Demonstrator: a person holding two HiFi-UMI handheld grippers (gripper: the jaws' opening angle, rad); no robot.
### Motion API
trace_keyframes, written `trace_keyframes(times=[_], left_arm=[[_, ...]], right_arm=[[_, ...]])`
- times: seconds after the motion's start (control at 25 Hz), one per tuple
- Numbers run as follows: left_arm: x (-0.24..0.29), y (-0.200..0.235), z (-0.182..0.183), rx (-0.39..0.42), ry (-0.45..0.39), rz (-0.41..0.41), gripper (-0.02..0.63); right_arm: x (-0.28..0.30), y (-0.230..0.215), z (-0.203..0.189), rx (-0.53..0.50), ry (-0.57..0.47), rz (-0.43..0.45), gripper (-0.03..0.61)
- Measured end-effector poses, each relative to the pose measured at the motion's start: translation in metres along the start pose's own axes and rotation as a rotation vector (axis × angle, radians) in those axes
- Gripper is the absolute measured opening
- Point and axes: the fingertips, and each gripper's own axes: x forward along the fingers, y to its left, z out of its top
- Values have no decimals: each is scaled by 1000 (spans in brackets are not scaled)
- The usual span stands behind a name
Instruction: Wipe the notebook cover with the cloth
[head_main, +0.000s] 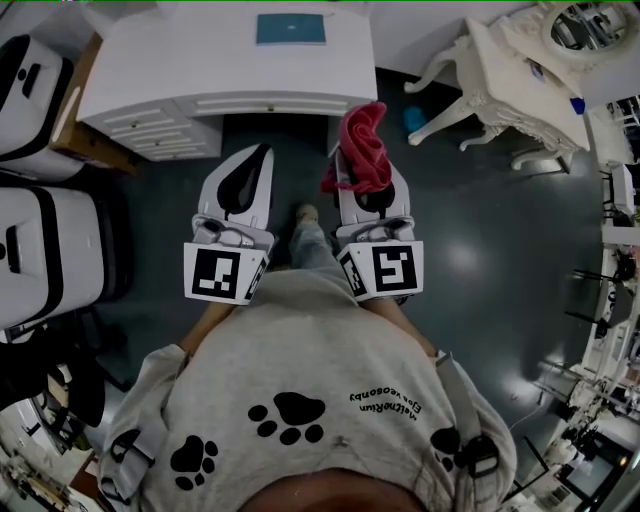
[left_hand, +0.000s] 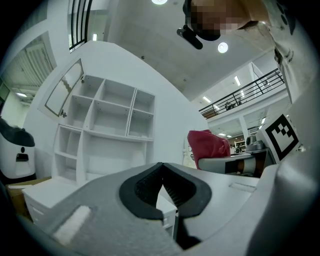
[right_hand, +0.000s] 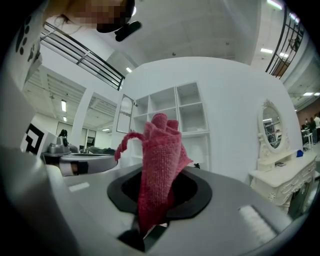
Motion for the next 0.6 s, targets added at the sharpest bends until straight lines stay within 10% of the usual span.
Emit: trace_keyframes(times=[0.6], left_arm=[[136, 33, 0, 44, -15, 126, -2]], right_arm=[[119, -96, 0, 9, -16, 134, 87]])
